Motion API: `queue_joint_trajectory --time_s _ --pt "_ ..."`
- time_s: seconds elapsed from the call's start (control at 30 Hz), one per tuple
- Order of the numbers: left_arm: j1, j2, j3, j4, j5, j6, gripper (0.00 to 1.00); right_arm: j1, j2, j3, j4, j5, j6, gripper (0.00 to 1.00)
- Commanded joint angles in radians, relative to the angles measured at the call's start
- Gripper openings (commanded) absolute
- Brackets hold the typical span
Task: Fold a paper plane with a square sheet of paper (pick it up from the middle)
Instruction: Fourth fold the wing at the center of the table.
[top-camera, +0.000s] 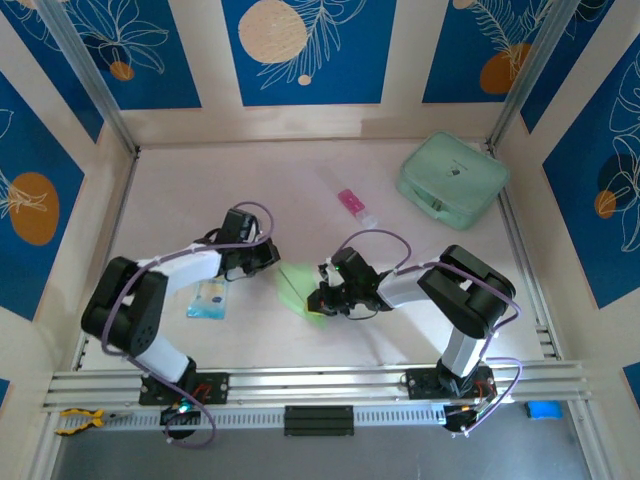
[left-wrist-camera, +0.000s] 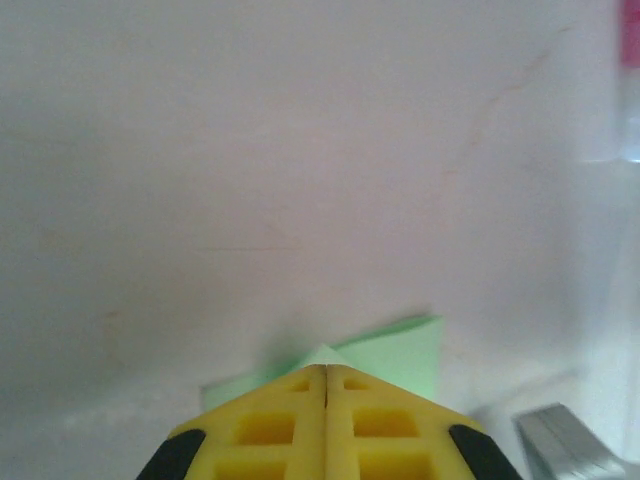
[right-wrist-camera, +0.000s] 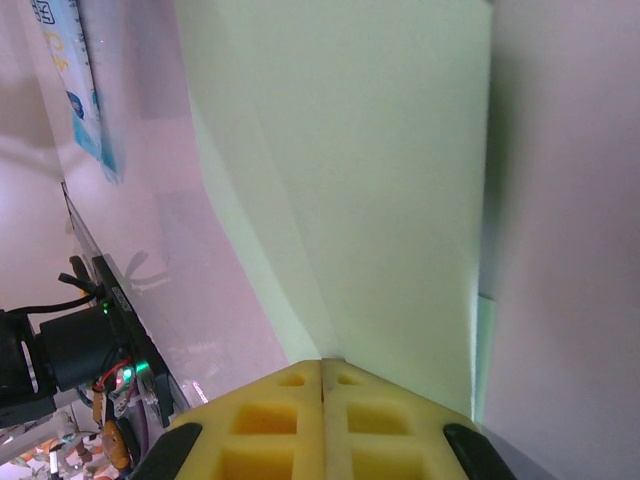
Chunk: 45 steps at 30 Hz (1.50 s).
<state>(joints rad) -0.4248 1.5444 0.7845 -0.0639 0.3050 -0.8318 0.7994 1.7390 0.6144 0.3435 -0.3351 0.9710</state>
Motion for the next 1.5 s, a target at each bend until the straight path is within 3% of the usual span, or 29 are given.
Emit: queue_joint_trajectory --time_s 0.0,0.27,0.4,0.7,0.8,1.07,1.33,1.47 --pt "-0.036 -0.091 0.01 -0.014 0.012 -0.009 0.0 0.015 0.037 -0.034 -0.192 0.03 -0.001 0.0" --pt "-0.156 0.031 -0.073 0.189 0.144 -0.12 0.0 0.013 0.036 -0.031 -0.192 0.033 0.002 0.0" --pt "-0.187 0.104 -0.082 0.226 0.13 -0.132 0.0 0.014 0.028 -0.034 -0.194 0.036 0.003 0.0" --pt "-0.172 0.193 -0.113 0.169 0.086 -0.036 0.0 0.012 -0.038 0.021 -0.24 0.016 -0.026 0.0" --pt "-0.164 0.197 -0.145 0.218 0.111 -0.033 0.0 0.011 -0.064 0.072 -0.287 0.027 -0.045 0.0" --pt "-0.165 0.197 -0.159 0.256 0.129 -0.045 0.0 0.005 0.003 0.164 -0.285 0.069 -0.025 0.0" --pt "-0.164 0.202 -0.166 0.272 0.129 -0.05 0.0 0.0 0.056 0.133 -0.28 0.08 0.002 0.0" --pt "-0.157 0.197 -0.174 0.276 0.125 -0.052 0.0 0.013 -0.012 0.044 -0.264 0.073 0.005 0.0"
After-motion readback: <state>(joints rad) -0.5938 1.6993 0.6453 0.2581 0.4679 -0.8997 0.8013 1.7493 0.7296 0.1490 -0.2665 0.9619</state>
